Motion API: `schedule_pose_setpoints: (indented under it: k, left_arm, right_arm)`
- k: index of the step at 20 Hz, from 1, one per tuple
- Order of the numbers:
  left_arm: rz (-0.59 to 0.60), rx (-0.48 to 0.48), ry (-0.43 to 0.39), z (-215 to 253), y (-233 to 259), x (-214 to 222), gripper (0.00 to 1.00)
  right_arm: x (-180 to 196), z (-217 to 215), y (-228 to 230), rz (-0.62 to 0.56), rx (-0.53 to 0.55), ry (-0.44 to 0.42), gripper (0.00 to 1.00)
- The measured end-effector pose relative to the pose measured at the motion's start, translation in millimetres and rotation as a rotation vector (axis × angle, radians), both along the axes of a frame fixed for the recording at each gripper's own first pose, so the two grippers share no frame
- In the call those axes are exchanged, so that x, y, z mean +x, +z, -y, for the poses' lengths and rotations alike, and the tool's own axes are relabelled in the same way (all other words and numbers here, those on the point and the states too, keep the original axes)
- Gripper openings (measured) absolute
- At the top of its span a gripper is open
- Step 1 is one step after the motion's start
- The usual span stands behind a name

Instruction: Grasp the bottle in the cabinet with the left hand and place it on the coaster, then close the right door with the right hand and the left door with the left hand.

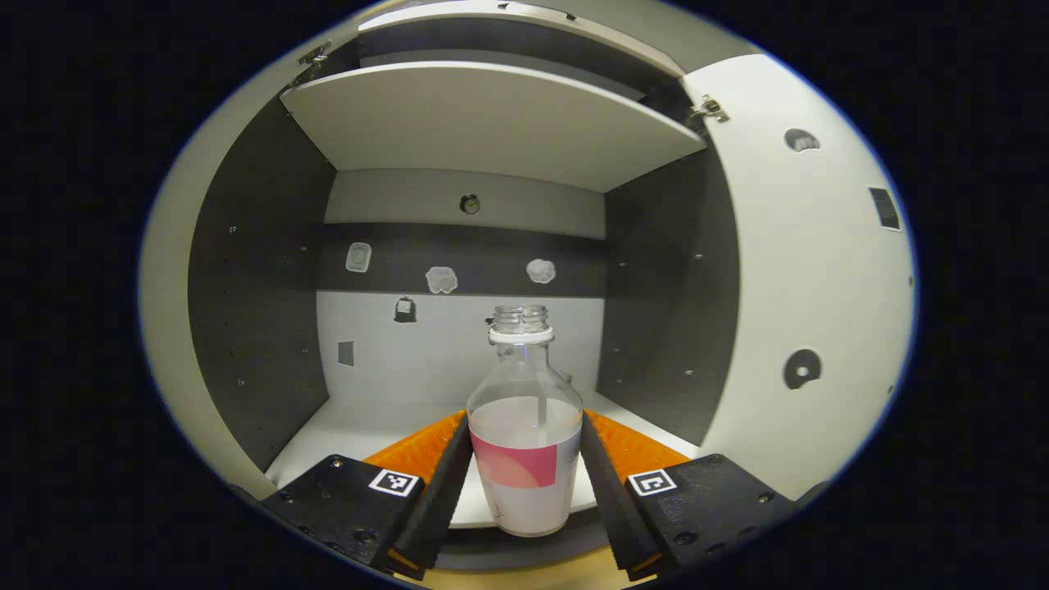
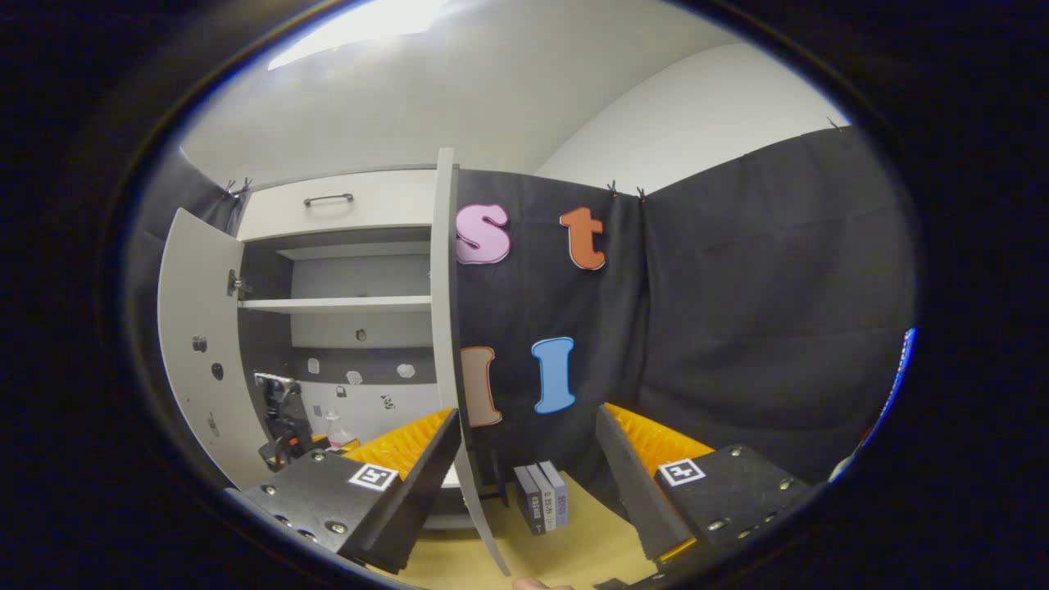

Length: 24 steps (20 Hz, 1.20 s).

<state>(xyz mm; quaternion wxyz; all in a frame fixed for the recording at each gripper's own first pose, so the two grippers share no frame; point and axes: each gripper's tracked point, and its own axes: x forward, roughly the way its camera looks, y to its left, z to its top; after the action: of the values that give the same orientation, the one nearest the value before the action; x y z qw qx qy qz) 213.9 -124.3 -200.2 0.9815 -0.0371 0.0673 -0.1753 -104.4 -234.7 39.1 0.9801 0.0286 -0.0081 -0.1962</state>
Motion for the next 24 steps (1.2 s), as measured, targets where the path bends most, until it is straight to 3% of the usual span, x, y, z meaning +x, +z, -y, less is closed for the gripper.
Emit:
schedule_pose_setpoints:
  k: [4, 7, 11, 19, 24]
  left_arm:
    - [-0.017, 0.029, -0.195, 20.9, -26.2, -71.0, 0.78]
    - [-0.089, 0.048, -0.274, 26.6, -69.8, -122.1, 0.78]
    - [-0.252, -0.018, -0.339, 34.0, -137.8, -181.4, 0.78]
    - [-0.564, -0.012, -0.334, 28.3, -269.0, -251.4, 0.79]
    - [-0.61, 0.003, -0.355, 38.1, -305.3, -274.2, 0.79]
  right_arm:
    - [-6.7, 14.4, -1.2, 0.0, -0.008, -0.023, 1.0]
    - [-9.1, 20.8, 2.6, 0.003, -0.026, -0.036, 1.0]
    - [-12.8, 22.9, 12.9, 0.014, -0.041, -0.044, 1.0]
    - [-18.3, 17.8, 27.2, 0.017, -0.078, -0.055, 0.97]
    - [-22.6, 25.3, 27.9, 0.01, -0.073, -0.079, 1.0]
